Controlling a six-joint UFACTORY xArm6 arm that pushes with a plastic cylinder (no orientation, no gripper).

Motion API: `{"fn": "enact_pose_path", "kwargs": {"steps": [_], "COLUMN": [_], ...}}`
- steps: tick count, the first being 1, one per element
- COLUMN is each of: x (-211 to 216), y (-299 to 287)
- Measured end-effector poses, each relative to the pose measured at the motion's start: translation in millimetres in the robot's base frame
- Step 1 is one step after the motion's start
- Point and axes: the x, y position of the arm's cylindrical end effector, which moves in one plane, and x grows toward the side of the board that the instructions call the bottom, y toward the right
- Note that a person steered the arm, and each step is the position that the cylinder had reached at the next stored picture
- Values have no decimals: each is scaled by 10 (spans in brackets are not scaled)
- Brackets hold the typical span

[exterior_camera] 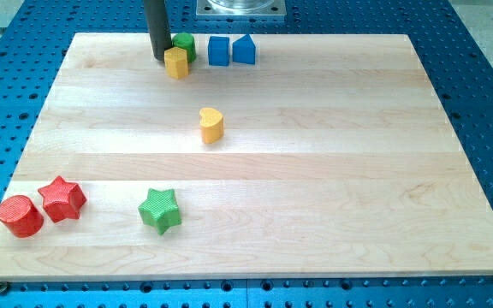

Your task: Place the hexagon close to the bottom side of the cube

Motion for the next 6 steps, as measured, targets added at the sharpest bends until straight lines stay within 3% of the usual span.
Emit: {"fn": "enact_pose_path", "kwargs": {"steps": [3,4,5,6], "x": [730,721,1253,1309], "y": [366,593,582,1042]}}
